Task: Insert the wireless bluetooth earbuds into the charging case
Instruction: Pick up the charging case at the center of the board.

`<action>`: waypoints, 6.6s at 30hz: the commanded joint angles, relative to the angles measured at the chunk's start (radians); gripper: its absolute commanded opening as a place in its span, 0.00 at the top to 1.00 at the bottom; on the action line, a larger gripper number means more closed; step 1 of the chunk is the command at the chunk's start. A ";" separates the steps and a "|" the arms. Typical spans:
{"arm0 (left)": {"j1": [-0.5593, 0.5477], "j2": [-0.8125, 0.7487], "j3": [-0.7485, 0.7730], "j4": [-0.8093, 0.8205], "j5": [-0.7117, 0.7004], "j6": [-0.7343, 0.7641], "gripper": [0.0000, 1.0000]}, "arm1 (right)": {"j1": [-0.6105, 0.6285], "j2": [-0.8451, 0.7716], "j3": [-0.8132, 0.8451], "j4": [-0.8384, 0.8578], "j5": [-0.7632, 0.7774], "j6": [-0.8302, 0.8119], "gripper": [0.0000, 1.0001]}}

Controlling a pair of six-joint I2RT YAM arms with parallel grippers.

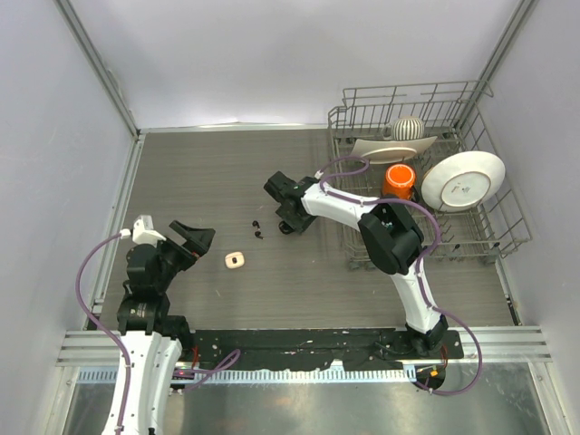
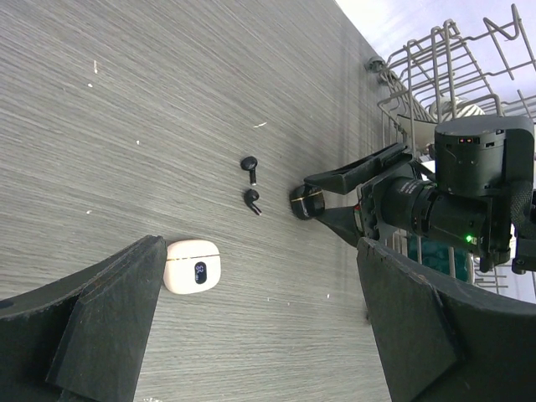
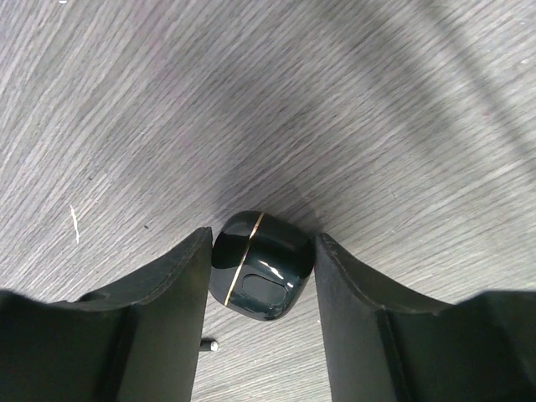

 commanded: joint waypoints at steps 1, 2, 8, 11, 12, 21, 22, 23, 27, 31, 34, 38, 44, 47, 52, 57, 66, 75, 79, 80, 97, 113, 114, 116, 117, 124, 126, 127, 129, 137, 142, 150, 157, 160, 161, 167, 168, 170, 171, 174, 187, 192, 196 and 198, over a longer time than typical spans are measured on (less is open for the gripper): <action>0.008 0.002 0.036 0.010 0.000 0.019 0.00 | -0.006 0.081 -0.009 -0.002 -0.068 0.058 0.50; 0.006 -0.001 0.037 0.010 0.000 0.019 0.00 | -0.004 0.081 -0.014 0.002 -0.068 0.056 0.52; 0.006 -0.023 0.033 0.030 0.012 0.022 0.00 | -0.006 0.057 -0.058 0.040 -0.065 0.044 0.70; 0.006 -0.035 0.028 0.043 0.014 0.016 0.00 | -0.006 0.049 -0.066 0.045 -0.064 0.029 0.83; 0.006 -0.038 0.028 0.043 0.015 0.016 0.00 | -0.006 0.045 -0.069 0.048 -0.061 0.027 0.86; 0.006 -0.047 0.037 0.039 0.033 0.028 0.00 | 0.011 -0.064 -0.205 0.050 0.008 -0.168 0.88; 0.006 -0.047 0.034 0.045 0.032 0.025 0.00 | 0.015 -0.086 -0.242 0.074 0.002 -0.157 0.87; 0.006 -0.047 0.031 0.050 0.030 0.019 0.00 | 0.023 -0.102 -0.308 0.094 -0.007 -0.130 0.80; 0.006 -0.037 0.022 0.068 0.037 -0.002 0.00 | 0.038 -0.129 -0.355 0.139 -0.053 -0.093 0.67; 0.008 -0.021 0.036 0.053 0.040 0.005 0.00 | 0.043 -0.077 -0.281 0.091 -0.073 -0.089 0.61; 0.008 -0.015 0.046 0.039 0.034 0.012 0.00 | 0.042 -0.058 -0.253 0.087 -0.090 -0.077 0.58; 0.006 -0.015 0.045 0.033 0.030 0.010 0.00 | 0.042 -0.047 -0.229 0.071 -0.088 -0.062 0.55; 0.006 -0.006 0.045 0.020 0.024 0.012 0.00 | 0.042 -0.040 -0.212 0.034 -0.104 -0.025 0.50; 0.006 0.002 0.049 0.008 0.021 0.013 0.00 | 0.042 -0.028 -0.197 0.021 -0.111 -0.016 0.49; 0.008 0.015 0.062 -0.012 0.015 0.025 0.00 | 0.042 -0.012 -0.167 -0.009 -0.133 -0.011 0.44; 0.008 0.034 0.068 -0.029 0.012 0.036 0.00 | 0.042 -0.021 -0.146 -0.056 -0.122 0.010 0.44; 0.009 0.046 0.080 -0.036 0.012 0.050 0.00 | 0.039 0.006 -0.063 -0.130 -0.130 0.013 0.30; 0.008 0.060 0.086 -0.038 0.012 0.056 0.00 | 0.026 0.022 -0.046 -0.144 -0.148 0.047 0.29; 0.008 0.061 0.086 -0.039 0.015 0.055 0.00 | 0.017 0.026 -0.037 -0.144 -0.145 0.073 0.31; 0.006 0.061 0.086 -0.041 0.015 0.056 0.00 | 0.016 0.026 -0.035 -0.142 -0.139 0.078 0.30; 0.006 -0.198 -0.024 0.345 0.279 0.023 0.00 | -0.001 -0.021 -0.094 -0.038 -0.142 0.063 0.99; 0.005 -0.129 -0.089 0.740 0.420 -0.070 0.00 | 0.042 -0.498 -0.255 0.316 -0.185 0.124 0.99; 0.005 -0.115 -0.089 0.764 0.423 -0.085 0.00 | 0.046 -0.524 -0.264 0.367 -0.191 0.125 0.99; 0.001 -0.087 -0.084 0.783 0.428 -0.096 0.00 | 0.058 -0.549 -0.290 0.418 -0.183 0.130 0.99; 0.001 -0.057 -0.079 0.790 0.428 -0.100 0.00 | 0.072 -0.569 -0.298 0.466 -0.171 0.125 0.99; -0.121 0.101 0.045 0.717 0.399 0.022 0.00 | 0.108 -0.612 -0.336 0.570 -0.125 0.107 0.99; -0.199 0.111 0.063 0.674 0.347 0.064 0.00 | 0.108 -0.613 -0.339 0.580 -0.125 0.107 0.99; -0.225 0.124 0.074 0.669 0.305 0.091 0.00 | 0.106 -0.613 -0.339 0.582 -0.131 0.108 0.99; -0.309 0.149 0.085 0.651 0.258 0.110 0.00 | 0.108 -0.615 -0.339 0.597 -0.140 0.107 0.99; -0.413 0.213 0.089 0.596 0.044 0.127 0.02 | 0.111 -0.643 -0.361 0.596 -0.131 0.115 0.99; -0.422 0.247 0.092 0.588 0.000 0.105 0.02 | 0.112 -0.662 -0.376 0.610 -0.130 0.115 0.99; -0.446 0.380 0.106 0.717 0.024 0.125 0.08 | 0.112 -0.664 -0.374 0.602 -0.165 0.122 0.99; -0.453 0.451 0.128 0.796 0.033 0.153 0.12 | 0.112 -0.673 -0.373 0.605 -0.171 0.121 0.99; -0.454 0.473 0.131 0.832 0.038 0.153 0.16 | 0.112 -0.673 -0.373 0.603 -0.177 0.119 0.99; -0.453 0.491 0.137 0.838 0.044 0.153 0.18 | 0.111 -0.673 -0.373 0.602 -0.180 0.119 0.99; -0.453 0.555 0.137 0.899 0.075 0.133 0.22 | 0.112 -0.673 -0.368 0.600 -0.190 0.118 0.99; -0.453 0.561 0.137 0.907 0.076 0.131 0.23 | 0.111 -0.675 -0.367 0.600 -0.190 0.118 0.99; -0.454 0.574 0.137 0.924 0.082 0.130 0.30 | 0.112 -0.679 -0.368 0.600 -0.186 0.118 0.99; -0.453 0.586 0.140 0.927 0.087 0.128 0.33 | 0.112 -0.681 -0.368 0.600 -0.185 0.118 0.99; -0.454 0.598 0.138 0.945 0.084 0.125 0.44 | 0.114 -0.684 -0.370 0.600 -0.185 0.118 0.99; -0.454 0.586 0.115 0.967 0.092 0.143 1.00 | 0.114 -0.705 -0.442 0.876 -0.278 -0.034 0.75; -0.454 0.511 0.102 0.915 0.202 0.254 1.00 | 0.029 -0.715 -0.580 1.139 -0.588 -0.128 0.37; -0.454 0.393 0.071 0.855 0.288 0.382 1.00 | -0.044 -0.698 -0.503 1.031 -0.829 -0.272 0.34; -0.453 0.316 0.063 0.786 0.291 0.450 1.00 | -0.075 -0.716 -0.517 1.063 -0.927 -0.292 0.31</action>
